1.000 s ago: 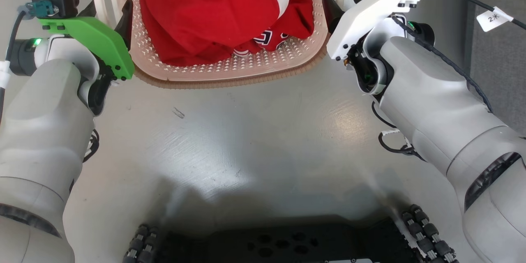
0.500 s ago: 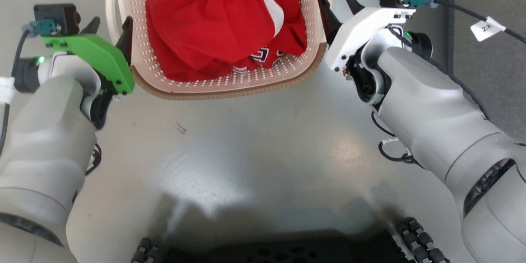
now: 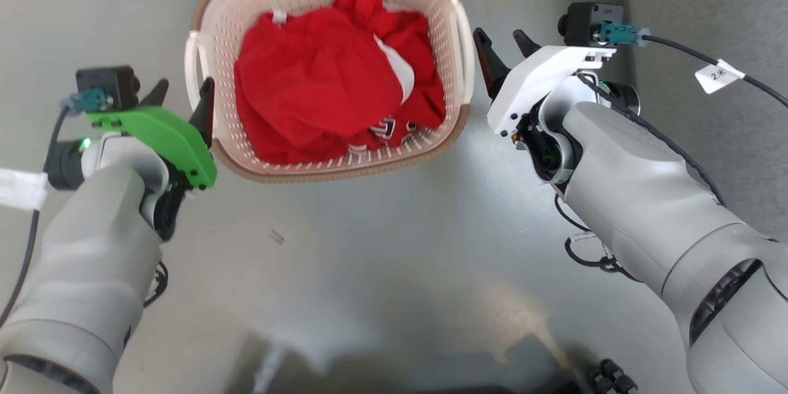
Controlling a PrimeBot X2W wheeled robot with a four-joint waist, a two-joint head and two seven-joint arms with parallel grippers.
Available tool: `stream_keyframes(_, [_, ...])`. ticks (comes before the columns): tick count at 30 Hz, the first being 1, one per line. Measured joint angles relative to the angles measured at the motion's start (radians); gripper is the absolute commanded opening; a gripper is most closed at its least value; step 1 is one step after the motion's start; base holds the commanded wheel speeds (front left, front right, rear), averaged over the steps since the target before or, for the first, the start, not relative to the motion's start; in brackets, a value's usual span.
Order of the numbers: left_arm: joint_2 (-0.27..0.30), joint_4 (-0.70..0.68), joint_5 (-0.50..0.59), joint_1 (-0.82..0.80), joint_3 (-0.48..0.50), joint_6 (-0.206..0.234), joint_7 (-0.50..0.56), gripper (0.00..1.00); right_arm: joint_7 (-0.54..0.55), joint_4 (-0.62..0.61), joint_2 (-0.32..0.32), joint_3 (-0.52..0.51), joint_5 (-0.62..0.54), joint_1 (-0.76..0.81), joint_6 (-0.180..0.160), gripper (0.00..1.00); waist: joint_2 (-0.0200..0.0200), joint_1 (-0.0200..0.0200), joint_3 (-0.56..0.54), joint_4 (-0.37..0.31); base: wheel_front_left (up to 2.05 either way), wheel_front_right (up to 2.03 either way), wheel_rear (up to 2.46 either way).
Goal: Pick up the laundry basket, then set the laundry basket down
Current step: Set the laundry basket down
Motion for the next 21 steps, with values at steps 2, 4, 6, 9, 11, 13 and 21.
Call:
stream_keyframes(2, [0.001,-0.005,-0.001,0.018,0.001,0.000,-0.007,1.00,0.000,-0.002,0.000,-0.015,-0.005,0.004,0.000,1.00,0.0000,0.0000,-0.027,-0.002,0.00,0.00,0.00])
stream_keyframes(4, [0.002,-0.010,-0.010,0.033,0.003,0.000,-0.015,1.00,0.000,-0.003,0.000,-0.028,-0.015,0.009,0.001,1.00,0.0000,0.0000,-0.054,-0.004,0.00,0.00,0.00])
stream_keyframes(6, [0.004,-0.017,-0.011,0.048,0.006,0.000,-0.016,1.00,0.000,-0.003,0.000,-0.041,-0.028,0.016,0.009,1.00,0.0000,0.0000,-0.081,-0.007,0.00,0.00,0.00])
stream_keyframes(9, [0.010,-0.026,-0.014,0.071,0.011,0.000,-0.021,1.00,0.000,-0.003,0.000,-0.057,-0.052,0.039,0.011,1.00,0.0000,0.0000,-0.123,-0.009,0.00,0.00,0.00])
stream_keyframes(11, [0.012,-0.038,-0.017,0.091,0.023,0.000,-0.024,1.00,0.000,-0.002,0.000,-0.076,-0.073,0.068,0.011,1.00,0.0000,0.0000,-0.165,-0.011,0.00,0.00,0.00])
stream_keyframes(13, [0.012,-0.047,-0.017,0.105,0.029,0.000,-0.024,1.00,0.000,-0.001,0.000,-0.087,-0.086,0.088,0.018,1.00,0.0000,0.0000,-0.194,-0.013,0.00,0.00,0.00])
stream_keyframes(21, [0.044,-0.103,-0.017,0.155,0.091,0.000,-0.024,1.00,0.000,-0.012,-0.001,-0.146,-0.142,0.166,0.035,1.00,0.0000,0.0000,-0.308,-0.016,0.00,0.00,0.00])
